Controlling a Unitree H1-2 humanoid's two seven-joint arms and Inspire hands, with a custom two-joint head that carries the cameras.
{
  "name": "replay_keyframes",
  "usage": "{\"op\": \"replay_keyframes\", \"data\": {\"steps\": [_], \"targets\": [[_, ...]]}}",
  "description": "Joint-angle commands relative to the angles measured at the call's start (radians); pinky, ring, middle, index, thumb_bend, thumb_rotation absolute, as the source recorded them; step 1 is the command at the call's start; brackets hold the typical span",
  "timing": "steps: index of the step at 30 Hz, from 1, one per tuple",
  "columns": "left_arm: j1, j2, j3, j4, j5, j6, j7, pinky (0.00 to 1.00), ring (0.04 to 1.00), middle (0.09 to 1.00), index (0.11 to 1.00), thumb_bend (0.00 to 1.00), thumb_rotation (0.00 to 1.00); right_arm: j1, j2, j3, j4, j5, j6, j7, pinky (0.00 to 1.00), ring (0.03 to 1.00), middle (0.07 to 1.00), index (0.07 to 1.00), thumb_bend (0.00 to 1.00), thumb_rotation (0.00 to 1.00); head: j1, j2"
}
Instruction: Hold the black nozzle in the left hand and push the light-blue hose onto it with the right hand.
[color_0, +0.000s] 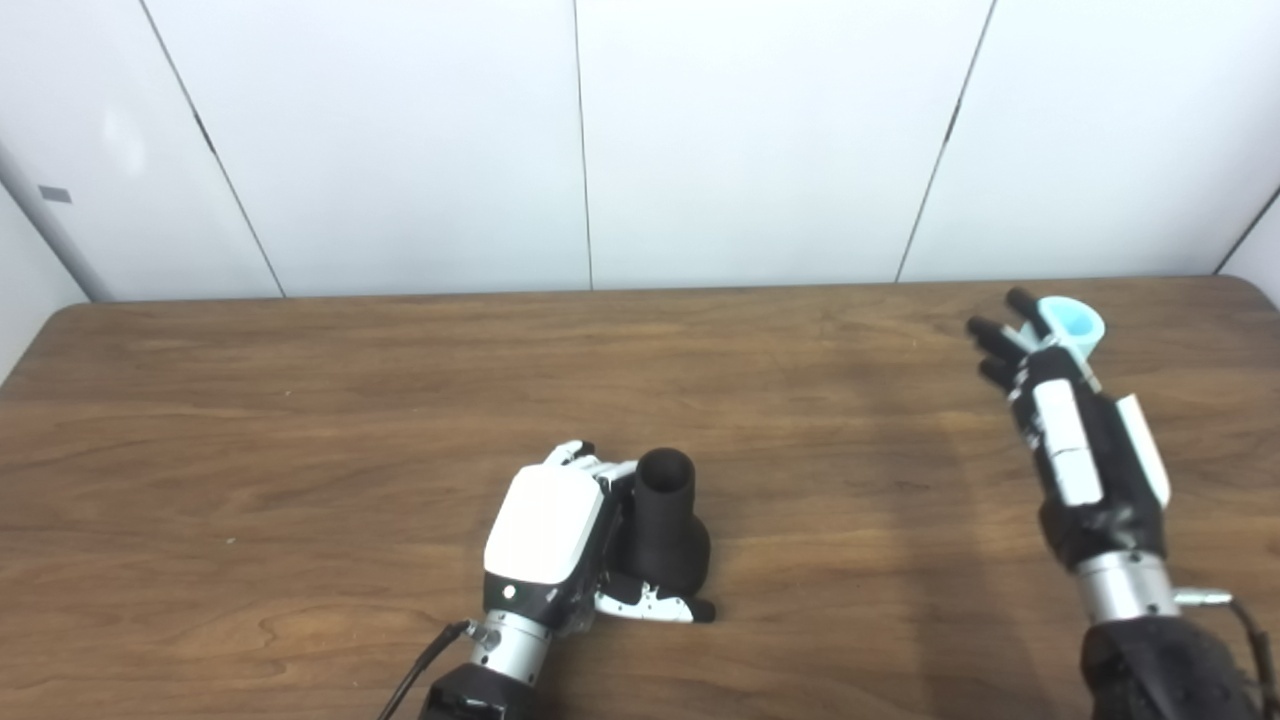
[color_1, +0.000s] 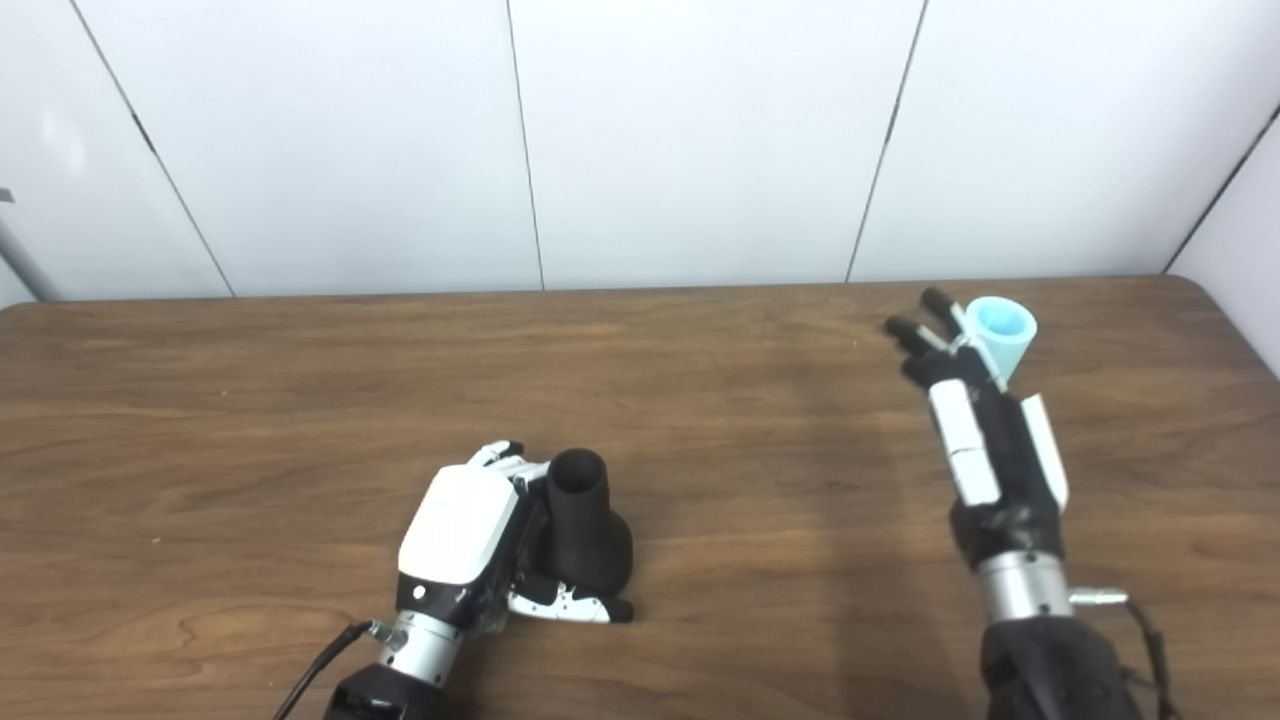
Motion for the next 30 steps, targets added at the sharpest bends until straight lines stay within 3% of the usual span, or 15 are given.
{"op": "replay_keyframes", "data": {"steps": [1, 4, 7, 8, 10, 13, 17, 20, 25, 30], "targets": [[0.023, 0.015, -0.005, -0.001, 0.015, -0.007, -0.020, 0.82, 0.612, 0.466, 0.499, 0.53, 0.00, -0.057, -0.042, -0.011, -0.043, -0.025, -0.022, -0.001, 0.86, 0.892, 0.837, 0.906, 0.53, 0.86, -0.012, 0.003], [0.029, 0.020, -0.004, -0.004, 0.012, -0.013, -0.019, 0.81, 0.601, 0.470, 0.497, 0.53, 0.00, -0.104, -0.122, 0.004, -0.049, -0.140, -0.011, 0.007, 0.83, 0.882, 0.853, 0.869, 0.52, 0.68, -0.032, 0.006], [0.036, 0.023, -0.002, -0.009, 0.010, -0.017, -0.020, 0.81, 0.596, 0.470, 0.497, 0.53, 0.00, -0.152, -0.192, 0.020, -0.060, -0.233, 0.044, 0.027, 0.81, 0.865, 0.853, 0.856, 0.55, 0.59, -0.060, 0.012], [0.039, 0.024, 0.000, -0.012, 0.009, -0.019, -0.023, 0.82, 0.597, 0.469, 0.498, 0.53, 0.00, -0.169, -0.213, 0.022, -0.064, -0.236, 0.059, 0.039, 0.80, 0.878, 0.871, 0.858, 0.54, 0.46, -0.071, 0.014], [0.044, 0.025, 0.006, -0.020, 0.006, -0.020, -0.030, 0.82, 0.598, 0.467, 0.500, 0.53, 0.00, -0.199, -0.258, 0.031, -0.065, -0.260, 0.091, 0.067, 0.78, 0.884, 0.887, 0.857, 0.54, 0.33, -0.092, 0.018], [0.049, 0.027, 0.018, -0.036, -0.003, -0.021, -0.050, 0.83, 0.600, 0.464, 0.501, 0.53, 0.00, -0.250, -0.349, 0.067, -0.057, -0.370, 0.187, 0.122, 0.72, 0.847, 0.886, 0.850, 0.57, 0.21, -0.113, 0.024], [0.054, 0.032, 0.028, -0.038, -0.008, -0.039, -0.040, 0.81, 0.597, 0.468, 0.500, 0.53, 0.00, -0.300, -0.463, 0.127, 0.000, -0.521, 0.231, 0.181, 0.72, 0.816, 0.838, 0.806, 0.67, 0.10, -0.124, 0.029], [0.059, 0.036, 0.035, -0.036, -0.014, -0.050, -0.036, 0.81, 0.599, 0.469, 0.501, 0.53, 0.00, -0.323, -0.501, 0.153, 0.035, -0.625, 0.240, 0.233, 0.72, 0.807, 0.822, 0.787, 0.75, 0.05, -0.148, 0.028], [0.062, 0.043, 0.051, -0.032, -0.017, -0.071, -0.031, 0.82, 0.592, 0.452, 0.508, 0.52, 0.00, -0.394, -0.581, 0.215, 0.137, -0.817, 0.240, 0.365, 0.89, 0.920, 0.866, 0.810, 0.80, 0.14, -0.177, 0.019], [0.064, 0.043, 0.067, -0.026, -0.024, -0.083, -0.026, 0.79, 0.595, 0.466, 0.501, 0.53, 0.00, -0.474, -0.646, 0.259, 0.317, -0.836, 0.183, 0.383, 0.88, 0.944, 0.856, 0.808, 0.89, 0.16, -0.171, 0.013]]}}
